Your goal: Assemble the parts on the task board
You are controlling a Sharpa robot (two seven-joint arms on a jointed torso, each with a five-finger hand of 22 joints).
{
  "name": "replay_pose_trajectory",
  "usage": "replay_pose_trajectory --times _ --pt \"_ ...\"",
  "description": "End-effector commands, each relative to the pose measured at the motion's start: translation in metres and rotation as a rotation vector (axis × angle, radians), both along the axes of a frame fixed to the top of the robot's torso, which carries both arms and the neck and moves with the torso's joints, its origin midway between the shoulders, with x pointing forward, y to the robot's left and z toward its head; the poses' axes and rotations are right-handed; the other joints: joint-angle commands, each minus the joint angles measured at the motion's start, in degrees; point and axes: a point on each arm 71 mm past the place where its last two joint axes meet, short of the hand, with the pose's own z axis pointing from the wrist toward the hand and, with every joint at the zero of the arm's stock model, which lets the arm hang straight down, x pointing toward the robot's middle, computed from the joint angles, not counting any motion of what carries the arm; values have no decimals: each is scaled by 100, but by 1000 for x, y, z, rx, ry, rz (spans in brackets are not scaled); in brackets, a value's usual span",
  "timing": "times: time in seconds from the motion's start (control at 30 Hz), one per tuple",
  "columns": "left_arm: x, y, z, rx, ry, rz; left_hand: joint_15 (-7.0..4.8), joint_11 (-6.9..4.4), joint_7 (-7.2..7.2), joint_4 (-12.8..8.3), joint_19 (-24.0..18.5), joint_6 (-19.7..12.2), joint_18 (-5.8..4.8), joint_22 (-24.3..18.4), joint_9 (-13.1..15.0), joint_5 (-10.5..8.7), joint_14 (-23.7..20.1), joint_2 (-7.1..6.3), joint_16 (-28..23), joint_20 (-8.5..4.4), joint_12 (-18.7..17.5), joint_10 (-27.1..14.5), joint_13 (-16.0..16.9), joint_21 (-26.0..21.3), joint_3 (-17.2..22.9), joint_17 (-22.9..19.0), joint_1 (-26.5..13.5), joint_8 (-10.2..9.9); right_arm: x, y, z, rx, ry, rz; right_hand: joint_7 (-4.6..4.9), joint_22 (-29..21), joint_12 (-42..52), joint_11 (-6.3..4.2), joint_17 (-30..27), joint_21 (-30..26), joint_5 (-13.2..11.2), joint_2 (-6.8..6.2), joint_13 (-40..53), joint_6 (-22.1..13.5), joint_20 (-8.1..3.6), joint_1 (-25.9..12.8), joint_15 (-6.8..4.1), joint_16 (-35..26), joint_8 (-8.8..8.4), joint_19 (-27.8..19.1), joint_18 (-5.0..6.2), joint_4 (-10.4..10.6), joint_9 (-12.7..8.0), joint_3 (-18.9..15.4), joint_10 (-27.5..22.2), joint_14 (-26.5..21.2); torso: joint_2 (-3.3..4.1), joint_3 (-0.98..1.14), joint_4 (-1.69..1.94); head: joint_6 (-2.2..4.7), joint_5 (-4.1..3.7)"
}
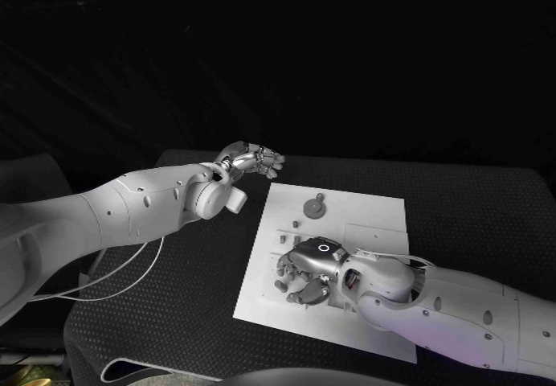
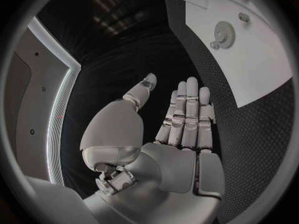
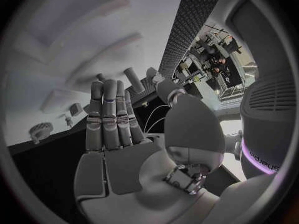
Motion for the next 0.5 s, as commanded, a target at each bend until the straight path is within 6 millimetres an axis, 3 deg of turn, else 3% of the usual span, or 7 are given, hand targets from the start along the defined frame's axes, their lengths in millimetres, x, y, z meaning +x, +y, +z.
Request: replay_pose_trajectory --times 0.03,0.2,0.5 --pt "0 -3 1 -13 0 -17 28 3 24 36 34 -26 19 10 -8 8 18 -9 -37 8 10 -40 7 -35 1 9 -20 -7 -2 3 1 42 42 9 -23 139 -15 88 -45 169 44 -1 292 -43 54 -27 91 320 13 -334 84 41 13 -124 -351 -419 2 -2 4 -5 8" --pt "0 -2 1 -13 1 -16 28 4 24 37 34 -26 19 11 -8 8 18 -11 -38 8 10 -42 7 -36 1 11 -20 -7 -2 3 2 62 56 8 -25 131 -14 162 -291 321 35 7 577 -27 116 -4 168 658 52 -633 70 73 32 -144 -630 -769 2 -3 3 -11 11" --pt "0 -2 1 -13 1 -17 29 5 24 37 35 -26 20 13 -8 8 18 -11 -42 9 10 -44 7 -39 3 16 -16 -6 -2 5 3 81 55 16 82 140 55 115 -490 668 0 46 776 40 129 166 113 1205 85 -559 150 68 35 -109 -598 -761 2 -2 6 -9 16"
